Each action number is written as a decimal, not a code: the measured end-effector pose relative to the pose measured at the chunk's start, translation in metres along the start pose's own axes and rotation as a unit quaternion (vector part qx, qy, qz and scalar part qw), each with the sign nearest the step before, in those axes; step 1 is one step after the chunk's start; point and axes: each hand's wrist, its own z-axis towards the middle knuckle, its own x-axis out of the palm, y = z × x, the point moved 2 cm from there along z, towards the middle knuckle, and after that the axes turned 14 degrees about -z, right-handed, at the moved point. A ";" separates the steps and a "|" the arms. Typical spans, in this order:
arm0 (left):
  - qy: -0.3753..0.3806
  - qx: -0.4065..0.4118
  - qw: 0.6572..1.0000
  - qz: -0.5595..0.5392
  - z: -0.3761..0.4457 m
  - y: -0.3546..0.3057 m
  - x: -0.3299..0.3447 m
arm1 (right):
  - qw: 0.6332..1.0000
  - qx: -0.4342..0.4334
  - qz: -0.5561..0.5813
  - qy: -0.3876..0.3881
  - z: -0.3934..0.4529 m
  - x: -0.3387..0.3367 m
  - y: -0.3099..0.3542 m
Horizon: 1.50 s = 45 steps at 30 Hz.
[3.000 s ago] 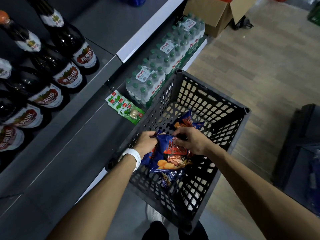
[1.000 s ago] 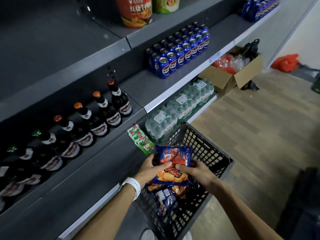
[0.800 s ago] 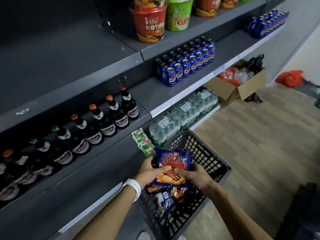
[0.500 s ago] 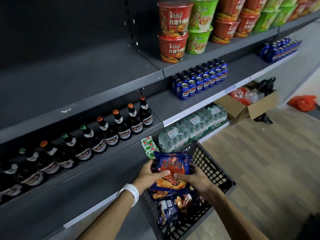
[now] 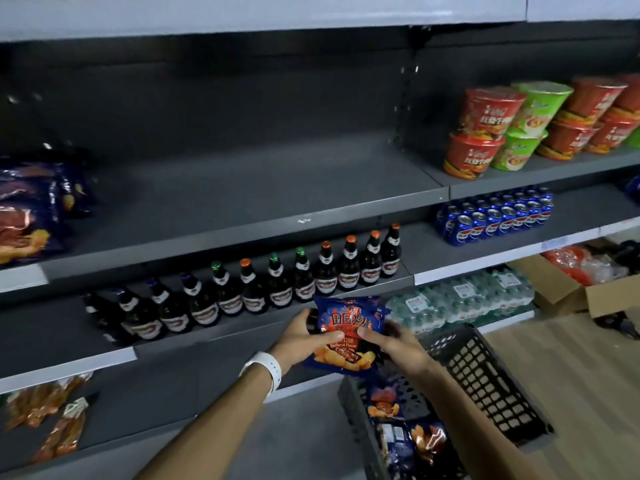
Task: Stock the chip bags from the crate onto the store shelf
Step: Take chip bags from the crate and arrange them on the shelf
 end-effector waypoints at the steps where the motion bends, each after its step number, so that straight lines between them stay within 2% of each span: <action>1: -0.004 0.009 1.000 0.001 -0.010 -0.005 -0.016 | 1.000 0.000 -0.002 0.000 -0.001 0.016 0.008; 9: -0.054 0.078 0.995 -0.021 -0.084 -0.044 -0.139 | 0.998 -0.040 -0.017 0.039 -0.017 0.141 0.083; 15: -0.078 0.122 0.988 -0.046 -0.135 -0.070 -0.224 | 0.992 -0.100 -0.054 0.055 -0.033 0.228 0.145; 25: -0.136 0.154 0.978 -0.037 -0.182 -0.105 -0.335 | 0.975 -0.166 -0.109 0.099 -0.030 0.336 0.213; 32: -0.169 0.173 0.970 -0.022 -0.171 -0.129 -0.374 | 0.961 -0.208 -0.142 0.117 -0.013 0.363 0.259; 35: -0.180 0.184 0.966 -0.007 -0.156 -0.144 -0.382 | 0.959 -0.217 -0.151 0.097 0.003 0.368 0.278; 39: -0.211 0.172 0.962 0.031 -0.116 -0.164 -0.395 | 0.956 -0.224 -0.175 0.070 0.042 0.371 0.303; 45: -0.276 0.147 0.943 0.109 -0.034 -0.197 -0.408 | 0.942 -0.235 -0.217 0.100 0.124 0.366 0.338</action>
